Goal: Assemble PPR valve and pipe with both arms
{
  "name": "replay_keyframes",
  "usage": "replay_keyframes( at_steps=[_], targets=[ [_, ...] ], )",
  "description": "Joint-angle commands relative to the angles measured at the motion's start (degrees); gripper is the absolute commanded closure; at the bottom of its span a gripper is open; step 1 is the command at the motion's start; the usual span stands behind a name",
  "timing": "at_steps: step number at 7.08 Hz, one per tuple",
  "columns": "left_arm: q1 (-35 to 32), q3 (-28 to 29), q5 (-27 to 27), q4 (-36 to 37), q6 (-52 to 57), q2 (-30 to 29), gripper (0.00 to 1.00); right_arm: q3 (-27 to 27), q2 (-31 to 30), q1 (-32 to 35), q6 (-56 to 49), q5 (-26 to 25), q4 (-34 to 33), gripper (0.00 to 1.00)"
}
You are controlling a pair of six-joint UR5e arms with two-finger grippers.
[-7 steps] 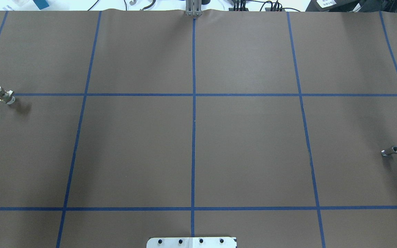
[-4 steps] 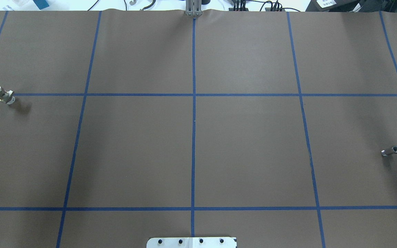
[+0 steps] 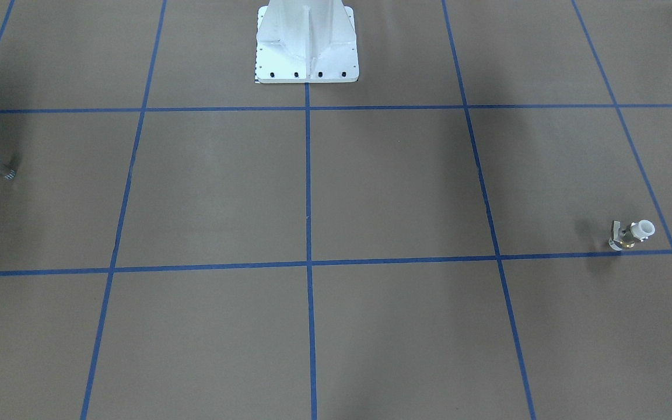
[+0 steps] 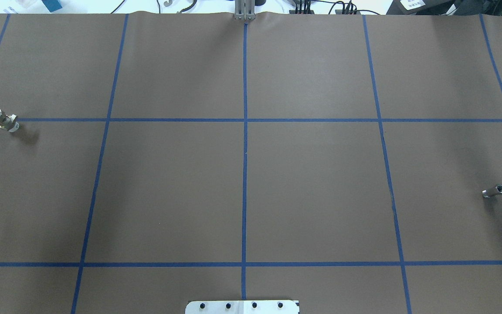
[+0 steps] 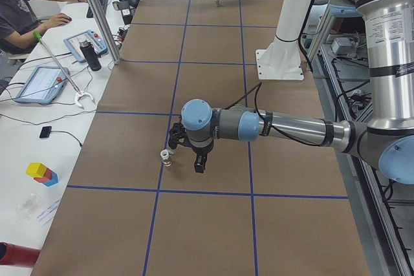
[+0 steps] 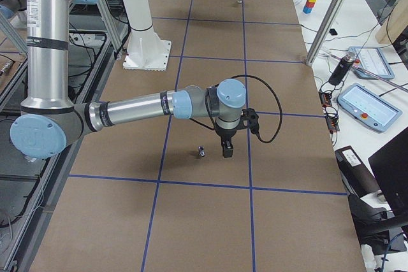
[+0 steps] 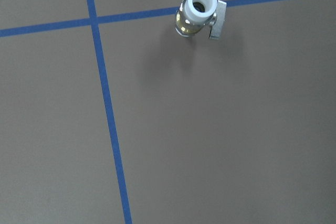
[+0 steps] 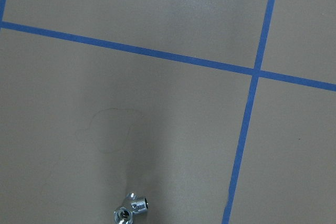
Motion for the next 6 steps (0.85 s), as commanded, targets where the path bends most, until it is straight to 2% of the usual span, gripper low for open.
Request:
replay_keyframes(
  at_steps=[1, 3, 5, 6],
  targets=[
    [5.5, 6.2, 5.9, -0.3, -4.7, -9.5, 0.00, 0.0, 0.0, 0.0, -0.1, 0.1, -0.1, 0.00],
    [9.0, 12.6, 6.7, -4.1, -7.5, -14.6, 0.00, 0.0, 0.0, 0.0, 0.0, 0.1, -0.1, 0.01],
    [9.5, 21.4, 6.6, -15.6, -7.9, -15.3, 0.01, -0.1, 0.0, -0.1, 0.1, 0.1, -0.1, 0.01],
    [11.2, 22.8, 6.7, -16.7, -10.1, -16.4, 0.01, -0.1, 0.0, -0.1, 0.1, 0.1, -0.1, 0.01]
  ],
)
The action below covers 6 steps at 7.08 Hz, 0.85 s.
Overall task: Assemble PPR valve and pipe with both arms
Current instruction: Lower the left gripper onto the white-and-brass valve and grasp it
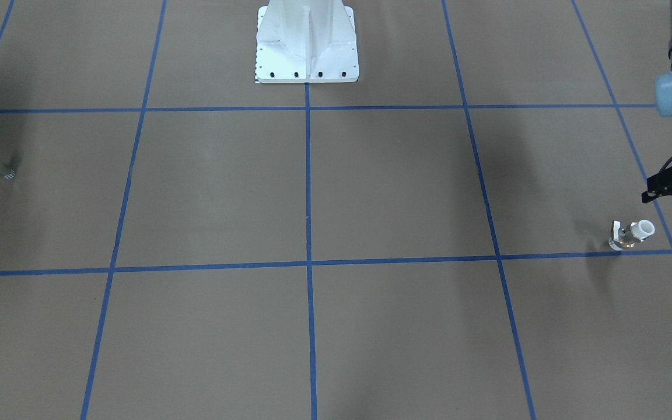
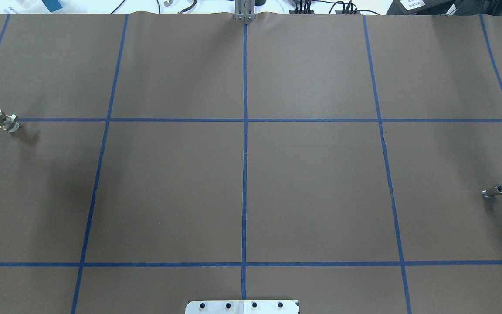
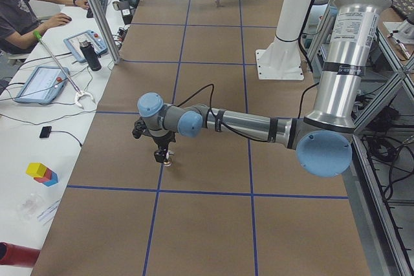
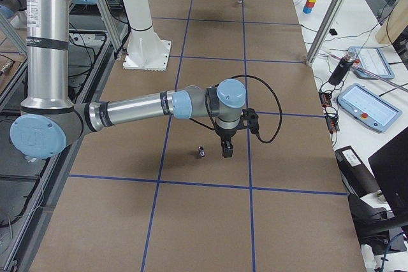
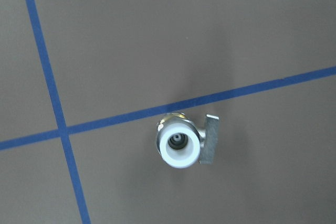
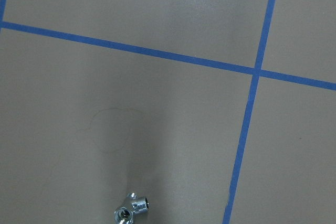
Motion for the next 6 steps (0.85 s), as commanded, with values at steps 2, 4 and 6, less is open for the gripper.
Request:
replay_keyframes(
  at_steps=[2, 4, 6],
  targets=[
    [2.4, 3.9, 0.2, -3.3, -2.6, -2.0, 0.04, 0.1, 0.0, 0.0, 0.0, 0.1, 0.0, 0.01],
    [2.5, 5.4, 1.8, -3.4, -2.5, -3.0, 0.12, 0.0, 0.0, -0.1, 0.0, 0.1, 0.0, 0.01],
    [2.9, 6.0, 1.8, -3.3, -2.6, -3.7, 0.20, 0.0, 0.0, -0.2, 0.0, 0.1, 0.0, 0.01]
  ],
)
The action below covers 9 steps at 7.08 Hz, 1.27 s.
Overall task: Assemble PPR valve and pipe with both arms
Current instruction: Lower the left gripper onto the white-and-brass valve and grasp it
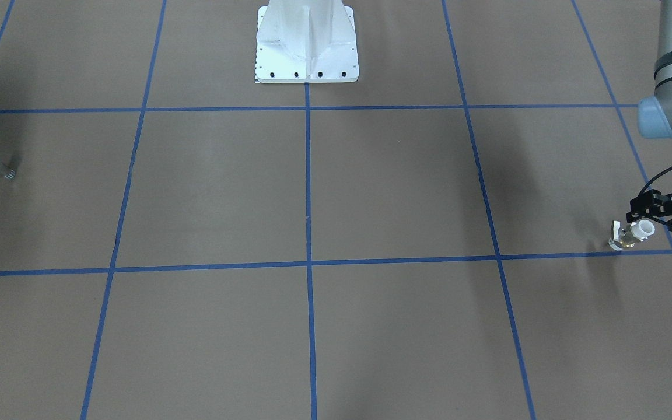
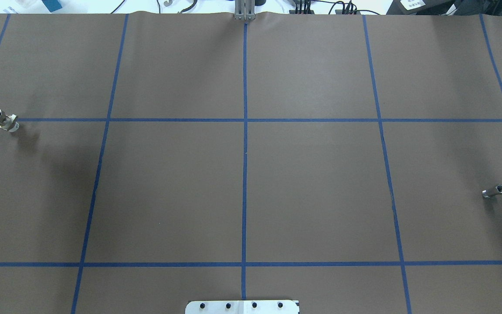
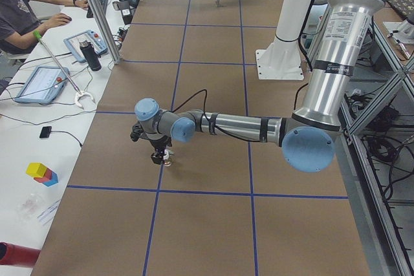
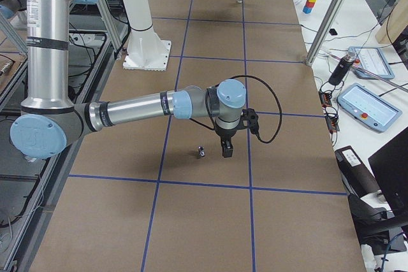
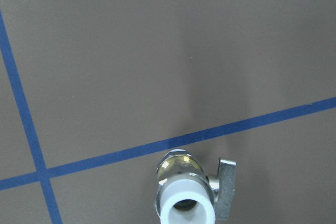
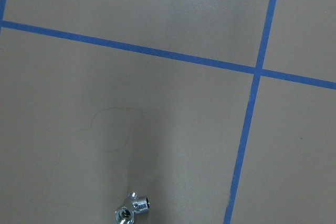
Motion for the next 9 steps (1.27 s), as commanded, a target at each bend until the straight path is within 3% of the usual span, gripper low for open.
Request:
replay_keyframes(
  at_steps=[1, 3, 4, 6, 7, 9],
  targets=[
    [0.3, 2.0, 0.1, 0.0, 0.0, -1.8, 0.20, 0.0, 0.0, 0.0, 0.0, 0.0, 0.0, 0.01],
    [0.3, 2.4, 0.2, 0.0, 0.0, -2.0, 0.28, 0.0, 0.0, 0.0, 0.0, 0.0, 0.0, 0.01],
    [0.3, 2.4, 0.1, 0.0, 0.0, -1.9, 0.41, 0.0, 0.0, 0.0, 0.0, 0.0, 0.0, 0.01],
    [0.3, 2.4, 0.1, 0.0, 0.0, -1.9, 0.85, -0.1, 0.0, -0.1, 0.0, 0.0, 0.0, 0.00],
    [0.3, 2.4, 0.1, 0.0, -0.2, -1.8, 1.00, -0.1, -0.1, -0.3, 0.0, 0.0, -0.1, 0.01],
    [0.3, 1.7, -0.3, 0.6, -0.6, -2.1, 1.00, -0.1, 0.0, -0.5, 0.1, 0.1, 0.0, 0.01]
  ],
)
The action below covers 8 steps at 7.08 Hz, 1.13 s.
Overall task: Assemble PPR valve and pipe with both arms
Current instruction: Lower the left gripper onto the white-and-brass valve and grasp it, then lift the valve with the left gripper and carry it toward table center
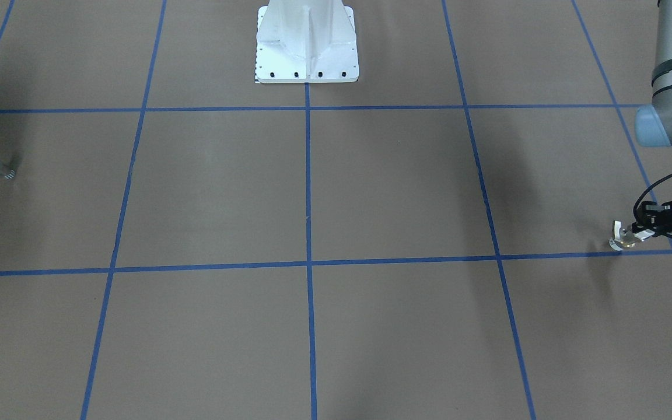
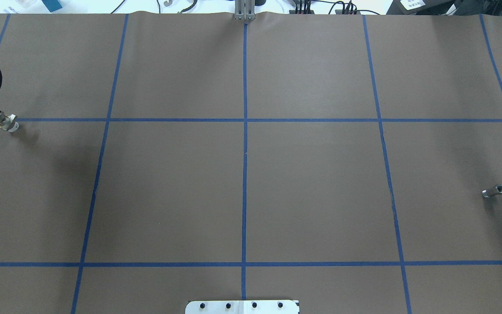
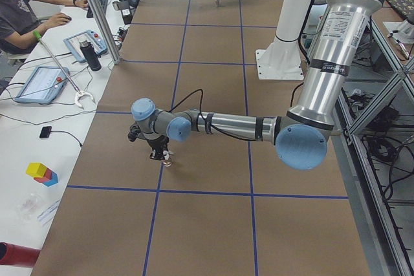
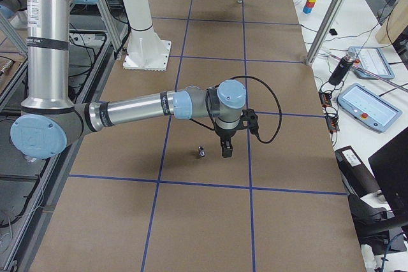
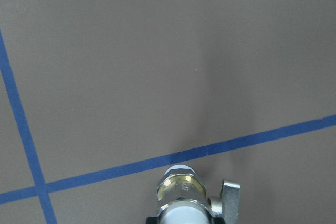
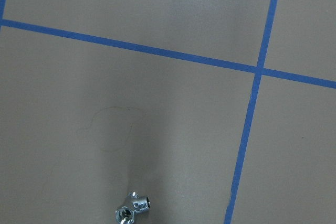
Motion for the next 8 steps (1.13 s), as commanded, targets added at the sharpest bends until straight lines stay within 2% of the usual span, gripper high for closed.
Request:
replay_keyframes(
  at_steps=[1, 3, 4, 6, 8],
  targets=[
    [-0.1, -2.3, -0.4, 1.9, -3.1, -1.7, 1.00, 0.1, 0.1, -0.2, 0.0, 0.0, 0.0, 0.00],
    [0.7, -13.8, -0.4, 13.8, -14.3, -5.4, 1.00, 0.1, 0.1, -0.3, 0.0, 0.0, 0.0, 0.01],
    [5.5, -20.8, 0.2, 17.5, -24.8, -7.0, 1.00, 0.1, 0.1, -0.3, 0.0, 0.0, 0.0, 0.00],
    [15.6, -22.7, 2.1, 17.9, -50.0, -15.5, 1.00, 0.0, 0.1, -0.4, -0.1, -0.1, 0.0, 0.01],
    [24.9, -19.0, 8.4, 17.9, -73.6, -24.7, 1.00, -0.2, 0.1, -0.6, -0.1, -0.1, 0.0, 0.01]
  ],
)
